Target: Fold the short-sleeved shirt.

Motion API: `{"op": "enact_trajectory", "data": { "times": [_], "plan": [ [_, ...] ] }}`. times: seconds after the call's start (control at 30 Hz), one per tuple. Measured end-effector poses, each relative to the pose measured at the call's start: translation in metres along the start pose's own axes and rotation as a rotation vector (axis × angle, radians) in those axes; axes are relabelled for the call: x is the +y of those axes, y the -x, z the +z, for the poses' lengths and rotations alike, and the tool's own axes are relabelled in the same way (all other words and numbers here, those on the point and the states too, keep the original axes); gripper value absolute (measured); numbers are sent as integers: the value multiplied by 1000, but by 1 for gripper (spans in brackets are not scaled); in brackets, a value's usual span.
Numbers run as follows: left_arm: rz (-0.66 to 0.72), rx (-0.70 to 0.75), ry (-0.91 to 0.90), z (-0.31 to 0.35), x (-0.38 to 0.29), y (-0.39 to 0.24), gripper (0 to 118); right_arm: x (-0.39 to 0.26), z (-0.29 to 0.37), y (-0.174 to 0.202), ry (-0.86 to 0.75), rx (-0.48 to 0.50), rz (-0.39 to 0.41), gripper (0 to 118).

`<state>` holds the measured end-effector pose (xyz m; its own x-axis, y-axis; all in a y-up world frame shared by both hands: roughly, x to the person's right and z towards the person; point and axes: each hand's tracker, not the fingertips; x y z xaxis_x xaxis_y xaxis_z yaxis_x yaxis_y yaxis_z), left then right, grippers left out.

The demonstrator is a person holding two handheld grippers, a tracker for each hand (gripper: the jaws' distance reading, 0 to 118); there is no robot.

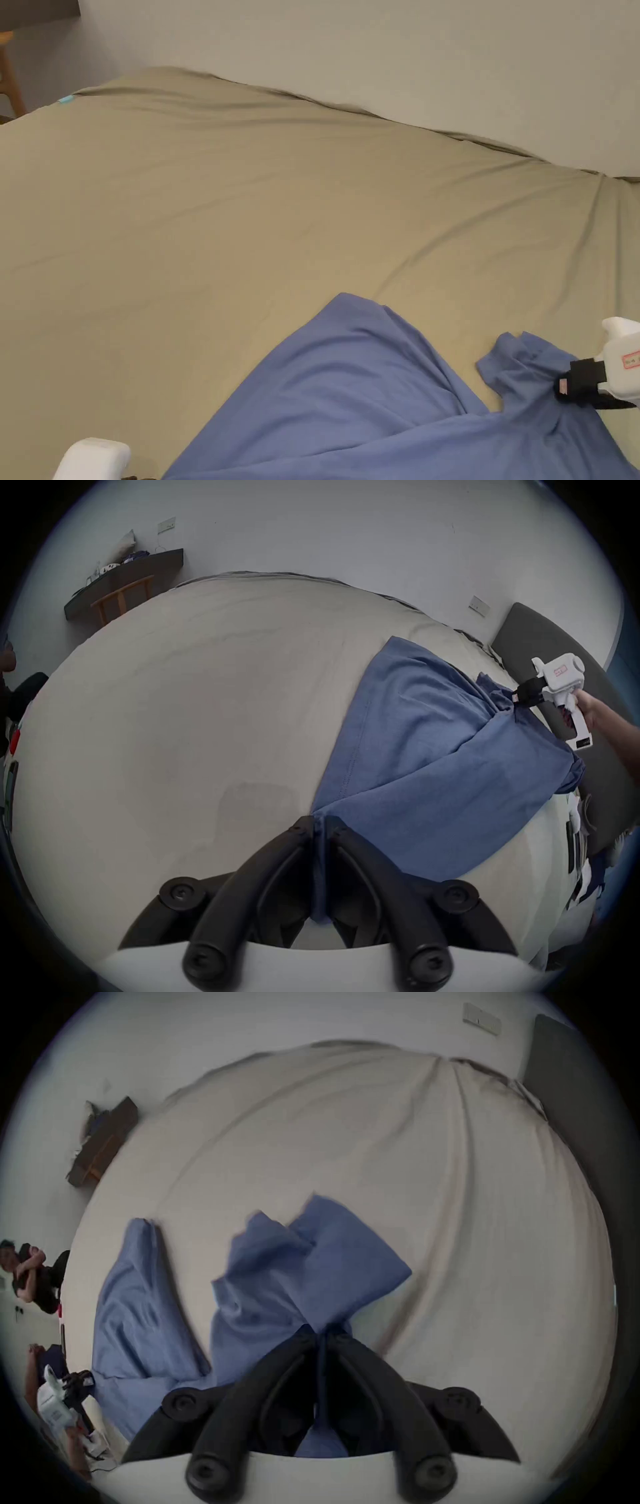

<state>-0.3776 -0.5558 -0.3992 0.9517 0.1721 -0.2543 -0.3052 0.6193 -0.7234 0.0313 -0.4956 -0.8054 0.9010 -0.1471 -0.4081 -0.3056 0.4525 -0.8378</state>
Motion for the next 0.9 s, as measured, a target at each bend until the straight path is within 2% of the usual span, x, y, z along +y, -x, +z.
{"op": "enact_trajectory", "data": {
  "times": [0.03, 0.1, 0.2, 0.3, 0.47, 0.67, 0.9],
  "plan": [
    [5, -3, -8, 1, 0, 0, 5, -2, 11, 4, -57, 0, 11, 6],
    [12, -11, -14, 5, 2, 1, 5, -6, 34, 10, -140, 43, -22, 5],
    [17, -43, -95, 21, 13, 1, 5, -7, 71, 15, -279, 74, -7, 5],
    [27, -71, -190, 44, 37, 1, 5, -5, 110, 15, -440, 45, 71, 5],
    [-40, -92, -338, 81, 107, -6, 4, 4, 186, 17, -633, 19, 75, 5],
    [-127, -107, -481, 116, 209, -14, 4, 29, 258, 24, -797, -31, 97, 5],
    [-200, -70, -570, 143, 306, -33, 4, 65, 311, 37, -888, -64, 121, 5]
  ]
}}
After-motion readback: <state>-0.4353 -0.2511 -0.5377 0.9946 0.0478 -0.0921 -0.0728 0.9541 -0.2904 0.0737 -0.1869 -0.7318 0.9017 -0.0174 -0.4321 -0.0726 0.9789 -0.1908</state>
